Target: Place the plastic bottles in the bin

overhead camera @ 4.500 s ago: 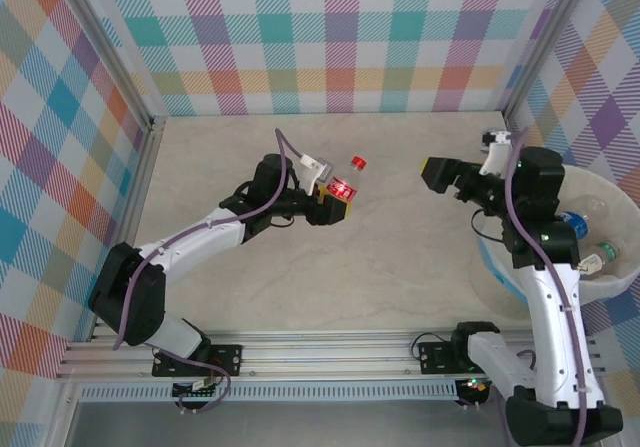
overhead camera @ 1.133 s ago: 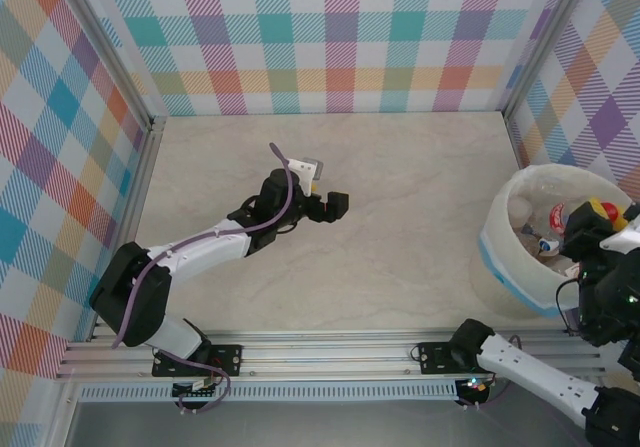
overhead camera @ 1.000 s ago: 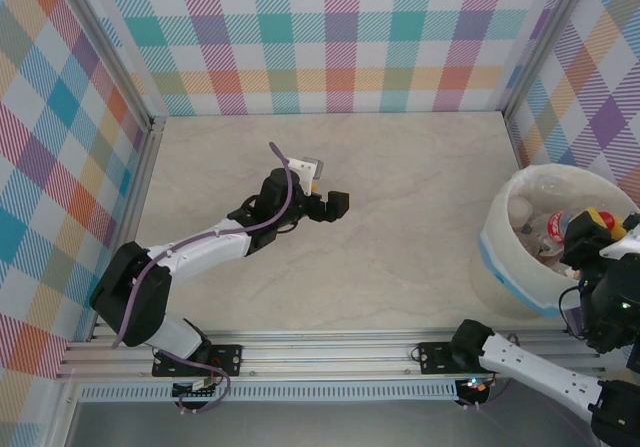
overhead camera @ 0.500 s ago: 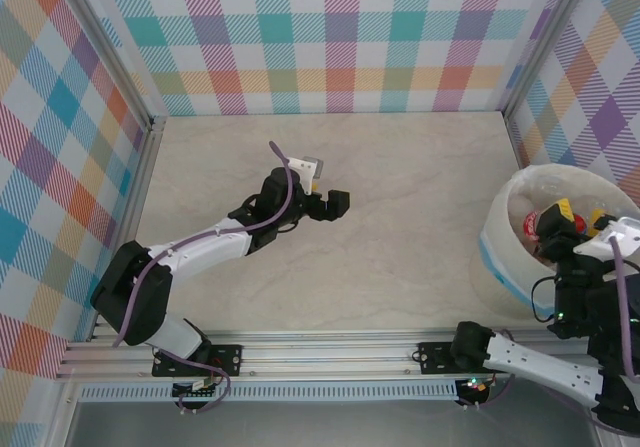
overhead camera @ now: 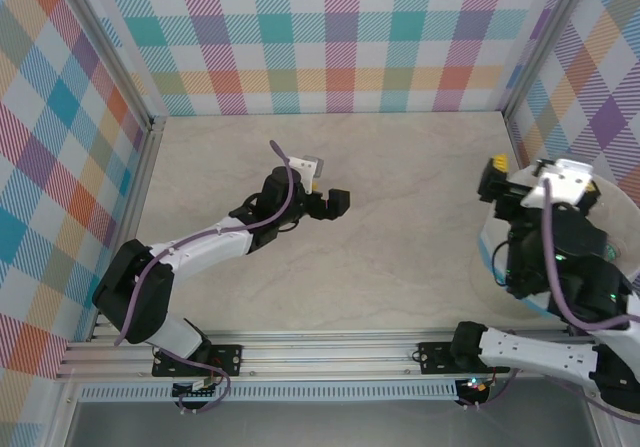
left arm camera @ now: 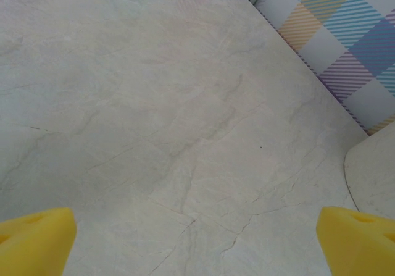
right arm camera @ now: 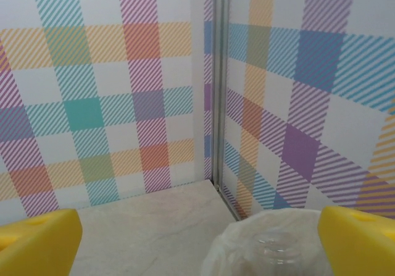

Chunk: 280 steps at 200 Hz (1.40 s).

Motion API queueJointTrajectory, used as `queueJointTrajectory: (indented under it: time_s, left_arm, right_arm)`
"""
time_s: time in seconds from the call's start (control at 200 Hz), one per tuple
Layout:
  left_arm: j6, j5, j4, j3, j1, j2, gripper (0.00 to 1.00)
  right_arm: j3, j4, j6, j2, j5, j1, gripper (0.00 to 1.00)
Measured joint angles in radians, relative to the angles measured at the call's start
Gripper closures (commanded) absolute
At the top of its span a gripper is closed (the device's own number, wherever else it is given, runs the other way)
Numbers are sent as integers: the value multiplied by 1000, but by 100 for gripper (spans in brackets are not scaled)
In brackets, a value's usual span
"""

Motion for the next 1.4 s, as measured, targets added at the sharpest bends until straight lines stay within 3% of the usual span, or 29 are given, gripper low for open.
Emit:
queueJointTrajectory:
  time_s: [0.16, 0.435, 0.69, 0.8, 0.9, 0.98, 1.13, 1.4]
  left_arm:
    - [-24, -45, -24, 0, 21, -8, 0]
    - [-62, -201, -86, -62, 102, -161, 0]
    - [-18, -465, -146, -208, 285, -353, 0]
    - [27, -602, -147, -259, 375, -367, 0]
    - [68, -654, -142, -303, 465, -352, 0]
    - [97, -642, -127, -332, 531, -319, 0]
    - [130, -515, -43, -383, 615, -209, 0]
    - [221, -253, 195, -396, 634, 31, 0]
  right_arm:
    - [23, 77, 37, 209, -220, -47, 0]
    - [48, 191, 208, 606, -795, -344, 0]
    - [-115, 331, 262, 665, -1064, -595, 0]
    - [-239, 378, 248, 682, -1165, -725, 0]
    - [-365, 421, 218, 705, -1262, -838, 0]
    - [-468, 457, 187, 706, -1331, -904, 0]
    - [-569, 485, 149, 706, -1410, -975, 0]
    - [-663, 650, 86, 708, -1497, -1030, 0]
